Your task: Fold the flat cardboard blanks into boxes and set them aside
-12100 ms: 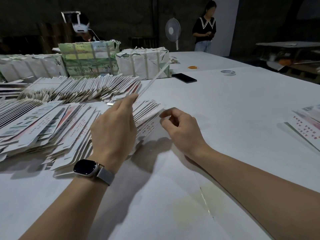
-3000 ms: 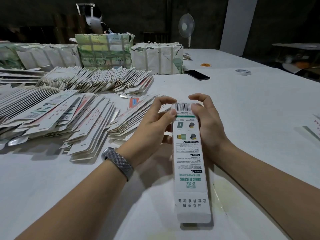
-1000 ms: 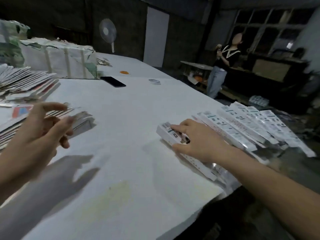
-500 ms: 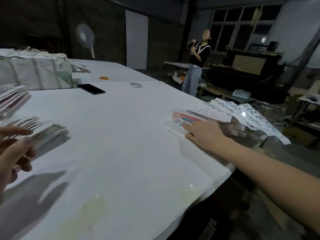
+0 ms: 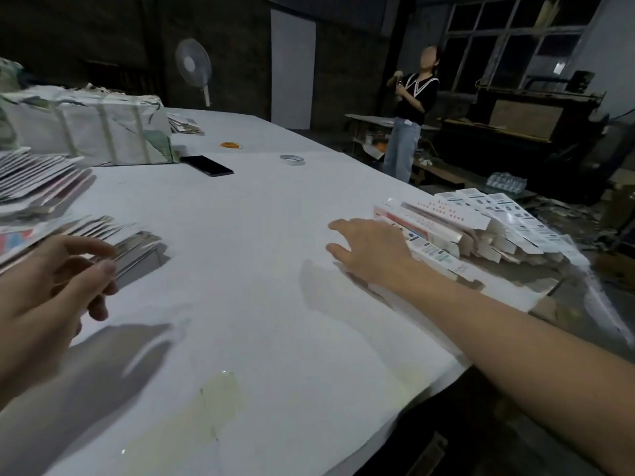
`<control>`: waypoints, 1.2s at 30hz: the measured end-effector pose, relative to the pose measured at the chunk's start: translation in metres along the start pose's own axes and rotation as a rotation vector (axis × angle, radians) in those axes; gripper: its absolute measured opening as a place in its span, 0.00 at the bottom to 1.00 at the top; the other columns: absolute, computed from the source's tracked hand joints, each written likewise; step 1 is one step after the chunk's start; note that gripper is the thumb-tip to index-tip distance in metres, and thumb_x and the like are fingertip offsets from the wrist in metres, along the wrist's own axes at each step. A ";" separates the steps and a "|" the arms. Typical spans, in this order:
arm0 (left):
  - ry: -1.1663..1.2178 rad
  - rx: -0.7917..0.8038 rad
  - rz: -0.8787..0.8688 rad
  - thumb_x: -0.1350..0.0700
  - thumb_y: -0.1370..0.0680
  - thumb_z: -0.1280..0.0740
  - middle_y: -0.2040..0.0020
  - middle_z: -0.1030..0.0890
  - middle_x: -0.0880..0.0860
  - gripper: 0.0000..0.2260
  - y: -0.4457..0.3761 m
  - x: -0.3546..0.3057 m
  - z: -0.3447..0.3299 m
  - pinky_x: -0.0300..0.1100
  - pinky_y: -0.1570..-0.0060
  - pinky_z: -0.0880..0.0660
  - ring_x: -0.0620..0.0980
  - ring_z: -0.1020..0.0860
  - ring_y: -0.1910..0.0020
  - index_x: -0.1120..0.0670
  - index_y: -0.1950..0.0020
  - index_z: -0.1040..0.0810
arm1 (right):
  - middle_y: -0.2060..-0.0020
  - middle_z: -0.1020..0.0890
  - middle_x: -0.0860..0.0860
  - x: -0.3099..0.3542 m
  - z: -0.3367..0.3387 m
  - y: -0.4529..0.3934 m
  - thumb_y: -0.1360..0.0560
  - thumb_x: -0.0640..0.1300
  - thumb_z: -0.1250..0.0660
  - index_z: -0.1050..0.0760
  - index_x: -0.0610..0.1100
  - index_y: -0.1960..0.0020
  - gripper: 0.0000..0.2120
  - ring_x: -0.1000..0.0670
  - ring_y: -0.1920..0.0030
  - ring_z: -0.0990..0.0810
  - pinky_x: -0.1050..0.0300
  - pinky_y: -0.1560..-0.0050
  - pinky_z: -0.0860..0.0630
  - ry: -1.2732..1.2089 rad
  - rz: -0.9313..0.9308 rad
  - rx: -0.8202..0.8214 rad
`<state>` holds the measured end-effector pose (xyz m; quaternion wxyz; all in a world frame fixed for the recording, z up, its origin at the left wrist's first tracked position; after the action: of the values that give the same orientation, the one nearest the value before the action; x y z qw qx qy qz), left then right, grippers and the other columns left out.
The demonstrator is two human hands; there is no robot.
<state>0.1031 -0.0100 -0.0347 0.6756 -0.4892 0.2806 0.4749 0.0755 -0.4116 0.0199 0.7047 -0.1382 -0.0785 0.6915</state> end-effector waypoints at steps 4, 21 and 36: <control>-0.139 -0.092 -0.194 0.42 0.25 0.35 0.58 0.18 0.43 0.10 0.026 -0.053 0.005 0.39 0.70 0.24 0.42 0.21 0.67 0.40 0.46 0.23 | 0.56 0.20 0.54 0.096 0.012 0.000 0.21 0.61 0.39 0.26 0.57 0.34 0.19 0.45 0.45 0.21 0.51 0.46 0.27 -0.403 0.074 0.020; -1.037 0.073 0.333 0.42 0.19 0.45 0.32 0.24 0.56 0.19 0.034 -0.039 0.041 0.59 0.34 0.32 0.62 0.27 0.34 0.46 0.30 0.35 | 0.75 0.25 0.66 0.249 -0.008 0.005 0.24 0.46 0.33 0.23 0.54 0.64 0.10 0.61 0.69 0.26 0.68 0.67 0.35 -1.045 0.219 -0.039; -0.672 -0.292 -0.094 0.69 0.23 0.35 0.44 0.16 0.50 0.22 0.030 -0.080 0.048 0.49 0.46 0.24 0.55 0.20 0.46 0.51 0.32 0.22 | 0.77 0.27 0.60 0.247 -0.008 0.006 0.24 0.43 0.33 0.20 0.47 0.61 0.08 0.58 0.71 0.29 0.65 0.67 0.34 -1.218 0.198 -0.062</control>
<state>0.0404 0.0069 0.0385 0.6742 -0.4094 -0.0504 0.6126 0.0804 -0.1661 -0.0095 0.4612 0.2544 -0.4738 0.7058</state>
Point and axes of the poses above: each hand's wrist, its own y-axis away from the middle knuckle, its own z-axis out of the back of the hand, x = y × z, the point moved 6 cm from there along -y, towards the middle knuckle
